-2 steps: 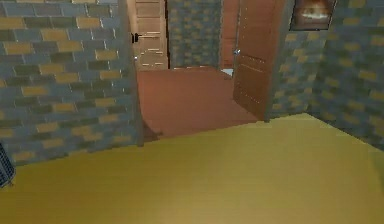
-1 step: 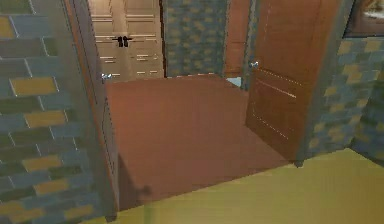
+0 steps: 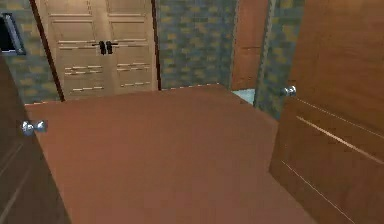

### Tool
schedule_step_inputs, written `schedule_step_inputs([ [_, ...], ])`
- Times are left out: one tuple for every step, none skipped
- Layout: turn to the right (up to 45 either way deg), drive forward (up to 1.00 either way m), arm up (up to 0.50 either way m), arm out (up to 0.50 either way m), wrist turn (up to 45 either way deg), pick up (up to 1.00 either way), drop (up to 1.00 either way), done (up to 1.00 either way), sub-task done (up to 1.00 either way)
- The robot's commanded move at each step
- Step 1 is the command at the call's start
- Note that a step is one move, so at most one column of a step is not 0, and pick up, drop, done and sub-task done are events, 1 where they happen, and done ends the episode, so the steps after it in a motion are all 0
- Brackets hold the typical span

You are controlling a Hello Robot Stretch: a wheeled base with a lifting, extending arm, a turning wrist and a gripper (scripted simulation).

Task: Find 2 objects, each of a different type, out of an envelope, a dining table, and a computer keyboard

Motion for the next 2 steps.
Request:
schedule_step_inputs([
  [0.0, 1.00, 0.00, 0.00, 0.0, 0.00, 0.00, 0.00, 0.00],
  [0.0, 0.65, 0.00, 0.00, 0.0, 0.00, 0.00, 0.00, 0.00],
])
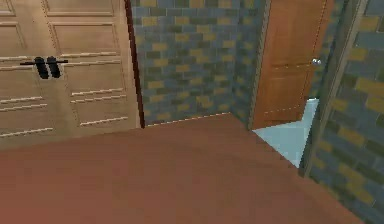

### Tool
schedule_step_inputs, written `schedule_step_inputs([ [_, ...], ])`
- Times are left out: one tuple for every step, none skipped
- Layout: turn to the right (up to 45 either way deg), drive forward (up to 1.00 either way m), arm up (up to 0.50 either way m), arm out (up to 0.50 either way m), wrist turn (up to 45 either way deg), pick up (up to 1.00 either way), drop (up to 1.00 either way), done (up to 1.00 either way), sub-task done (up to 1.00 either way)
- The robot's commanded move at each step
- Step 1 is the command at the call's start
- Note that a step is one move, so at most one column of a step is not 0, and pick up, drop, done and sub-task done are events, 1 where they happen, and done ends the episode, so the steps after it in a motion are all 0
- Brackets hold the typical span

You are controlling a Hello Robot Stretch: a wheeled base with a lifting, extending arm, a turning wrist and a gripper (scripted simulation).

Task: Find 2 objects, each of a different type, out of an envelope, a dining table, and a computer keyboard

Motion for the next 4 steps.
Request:
schedule_step_inputs([
  [15.0, 0.00, 0.00, 0.00, 0.0, 0.00, 0.00, 0.00, 0.00],
  [0.0, 1.00, 0.00, 0.00, 0.0, 0.00, 0.00, 0.00, 0.00],
  [3.0, 0.00, 0.00, 0.00, 0.0, 0.00, 0.00, 0.00, 0.00],
  [0.0, 0.65, 0.00, 0.00, 0.0, 0.00, 0.00, 0.00, 0.00],
])
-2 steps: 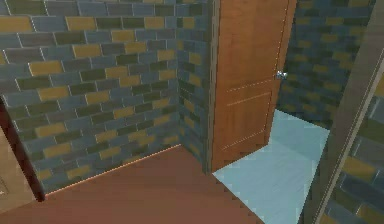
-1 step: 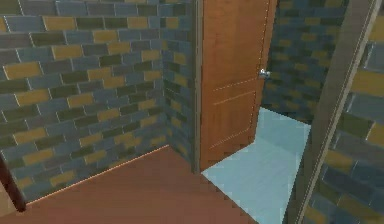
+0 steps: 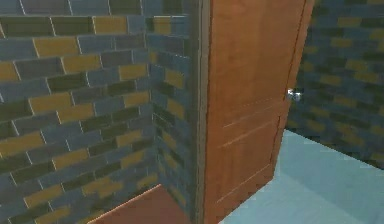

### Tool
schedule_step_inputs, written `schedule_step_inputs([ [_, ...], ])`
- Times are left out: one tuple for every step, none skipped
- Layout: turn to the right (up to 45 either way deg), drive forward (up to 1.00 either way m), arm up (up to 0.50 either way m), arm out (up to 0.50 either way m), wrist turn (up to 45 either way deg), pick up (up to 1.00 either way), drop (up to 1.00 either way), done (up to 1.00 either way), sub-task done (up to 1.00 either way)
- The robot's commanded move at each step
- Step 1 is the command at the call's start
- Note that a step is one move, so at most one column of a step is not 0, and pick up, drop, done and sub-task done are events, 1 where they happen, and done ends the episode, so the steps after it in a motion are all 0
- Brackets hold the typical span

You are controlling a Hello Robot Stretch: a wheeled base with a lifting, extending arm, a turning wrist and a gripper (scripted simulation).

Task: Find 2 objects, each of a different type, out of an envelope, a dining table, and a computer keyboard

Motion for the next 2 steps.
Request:
schedule_step_inputs([
  [-9.0, 0.00, 0.00, 0.00, 0.0, 0.00, 0.00, 0.00, 0.00],
  [0.0, 0.50, 0.00, 0.00, 0.0, 0.00, 0.00, 0.00, 0.00],
])
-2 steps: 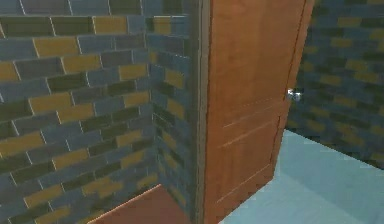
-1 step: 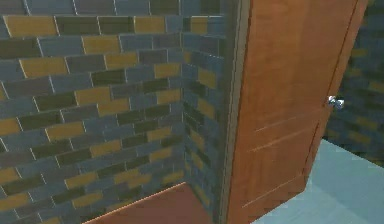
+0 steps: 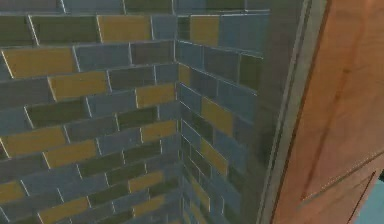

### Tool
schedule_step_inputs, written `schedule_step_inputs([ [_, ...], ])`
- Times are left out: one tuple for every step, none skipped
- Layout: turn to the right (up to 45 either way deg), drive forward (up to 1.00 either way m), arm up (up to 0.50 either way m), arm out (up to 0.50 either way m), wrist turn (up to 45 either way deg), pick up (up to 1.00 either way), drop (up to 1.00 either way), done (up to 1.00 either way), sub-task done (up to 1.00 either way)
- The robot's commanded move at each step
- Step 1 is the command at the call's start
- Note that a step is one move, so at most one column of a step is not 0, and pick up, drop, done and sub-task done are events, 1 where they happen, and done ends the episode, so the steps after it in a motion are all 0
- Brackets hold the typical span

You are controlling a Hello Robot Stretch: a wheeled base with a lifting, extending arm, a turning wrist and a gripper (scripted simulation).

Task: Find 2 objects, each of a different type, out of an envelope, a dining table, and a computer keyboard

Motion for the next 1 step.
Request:
schedule_step_inputs([
  [45.0, 0.00, 0.00, 0.00, 0.0, 0.00, 0.00, 0.00, 0.00],
])
